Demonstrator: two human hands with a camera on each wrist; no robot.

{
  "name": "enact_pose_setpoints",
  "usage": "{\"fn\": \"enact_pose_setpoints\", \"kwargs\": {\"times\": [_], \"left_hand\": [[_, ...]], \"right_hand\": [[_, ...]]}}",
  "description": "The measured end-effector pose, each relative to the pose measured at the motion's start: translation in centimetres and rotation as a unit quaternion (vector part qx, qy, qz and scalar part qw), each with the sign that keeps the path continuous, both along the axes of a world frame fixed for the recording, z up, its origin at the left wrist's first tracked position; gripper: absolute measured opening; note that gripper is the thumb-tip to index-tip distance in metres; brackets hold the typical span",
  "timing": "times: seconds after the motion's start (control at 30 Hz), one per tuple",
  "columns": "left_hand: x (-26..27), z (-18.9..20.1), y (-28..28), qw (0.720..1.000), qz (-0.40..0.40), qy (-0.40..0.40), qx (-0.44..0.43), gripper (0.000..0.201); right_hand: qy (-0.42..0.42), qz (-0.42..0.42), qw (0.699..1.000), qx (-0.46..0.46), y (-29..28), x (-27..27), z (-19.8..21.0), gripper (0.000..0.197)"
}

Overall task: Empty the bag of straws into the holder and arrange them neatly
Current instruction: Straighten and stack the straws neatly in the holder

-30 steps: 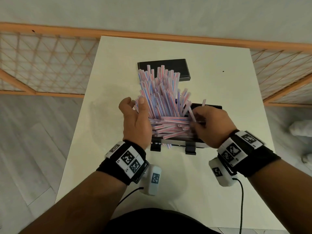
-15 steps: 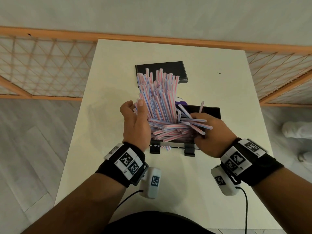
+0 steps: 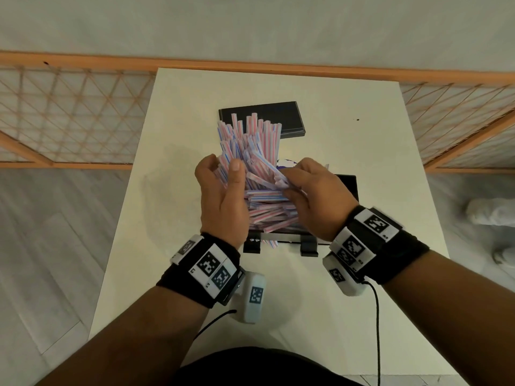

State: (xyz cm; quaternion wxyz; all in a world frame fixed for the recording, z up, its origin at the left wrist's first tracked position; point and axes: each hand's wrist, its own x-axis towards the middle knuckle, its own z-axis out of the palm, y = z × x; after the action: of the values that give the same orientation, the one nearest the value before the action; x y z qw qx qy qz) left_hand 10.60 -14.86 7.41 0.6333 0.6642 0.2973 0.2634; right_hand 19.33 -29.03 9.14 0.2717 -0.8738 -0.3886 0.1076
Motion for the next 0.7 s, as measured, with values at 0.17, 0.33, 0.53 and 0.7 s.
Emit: {"fn": "enact_pose_setpoints", "kwargs": {"times": [0.17,0.33,0.53,0.7], "left_hand": [[-0.2,0.0,-0.2,1.0,-0.005,0.0,-0.017,0.081],[-0.3,0.0,-0.2,0.999,-0.01,0.03,0.009,0.082],[-0.2,-0.4,-0.2,0.999,0.005,0.029,0.045,0.076],[-0.2,-0.6,-0.3,0.999,0.01,0.017,0.041,0.073]], "right_hand": [[-0.031,-0.024,0.999,0.006,-0.9,-0.1,-0.3,0.022],[0.048,-0.101,0.989,-0.102,-2.0,-0.1,-0.9,0.026],[0.082,-0.05,0.988,-0.121,-3.4,-0.9,-1.5,0.027],[0.106,0.059,0.985,-0.121,-2.7,-0.8,-1.2,0.047]]}}
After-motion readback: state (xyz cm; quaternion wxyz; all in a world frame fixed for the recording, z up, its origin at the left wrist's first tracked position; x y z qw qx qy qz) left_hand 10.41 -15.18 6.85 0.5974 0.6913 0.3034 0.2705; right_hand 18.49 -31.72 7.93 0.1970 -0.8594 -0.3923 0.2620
